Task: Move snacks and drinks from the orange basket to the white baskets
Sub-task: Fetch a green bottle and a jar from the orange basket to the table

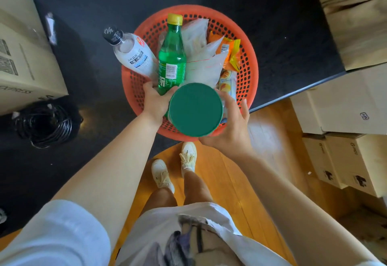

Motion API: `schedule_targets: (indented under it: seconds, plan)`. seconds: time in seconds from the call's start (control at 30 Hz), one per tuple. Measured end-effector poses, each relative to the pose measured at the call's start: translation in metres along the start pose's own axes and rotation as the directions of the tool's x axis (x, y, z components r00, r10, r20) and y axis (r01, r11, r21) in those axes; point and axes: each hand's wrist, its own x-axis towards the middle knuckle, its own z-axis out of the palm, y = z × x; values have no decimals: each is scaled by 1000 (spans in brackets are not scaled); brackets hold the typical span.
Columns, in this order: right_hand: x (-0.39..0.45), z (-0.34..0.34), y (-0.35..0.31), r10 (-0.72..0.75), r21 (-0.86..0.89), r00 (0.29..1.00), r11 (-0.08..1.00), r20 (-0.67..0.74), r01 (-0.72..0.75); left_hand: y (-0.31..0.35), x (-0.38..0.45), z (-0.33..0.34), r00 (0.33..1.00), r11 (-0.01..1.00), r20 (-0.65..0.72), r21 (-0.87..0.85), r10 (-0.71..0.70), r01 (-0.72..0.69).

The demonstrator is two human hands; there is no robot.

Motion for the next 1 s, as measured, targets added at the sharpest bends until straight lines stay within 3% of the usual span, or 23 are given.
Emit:
schedule_targets:
  seconds: [0.1, 0.2, 0.43, 0.6, 0.77, 0.9, 1.0]
  plan:
    - [-9, -15, -14, 71, 246, 996, 968, -57, -54, 4, -12, -9, 996, 995, -19, 45, 89, -88]
    - [-24, -35, -28, 167, 485, 981, 869, -102, -98, 6, -32, -27, 990, 990, 24, -30, 141, -141]
    - [-88, -57, -56, 432, 708, 890, 674, -147, -210, 10, -105, -82, 931, 972, 290, -131, 224, -193]
    - [-163, -40, -78, 577, 816, 781, 555, -239, -161, 5, -161, -108, 794, 983, 580, -125, 183, -136]
    - [-248, -13, -93, 731, 908, 619, 413, -286, -69, -4, -210, -117, 637, 997, 771, -43, -7, 63]
    - [-317, 3, -103, 814, 933, 479, 358, -329, 33, -15, -245, -112, 464, 969, 856, 154, -228, 192]
    - [-373, 13, -108, 861, 928, 347, 354, -372, 116, -30, -276, -94, 367, 925, 852, 372, -372, 75]
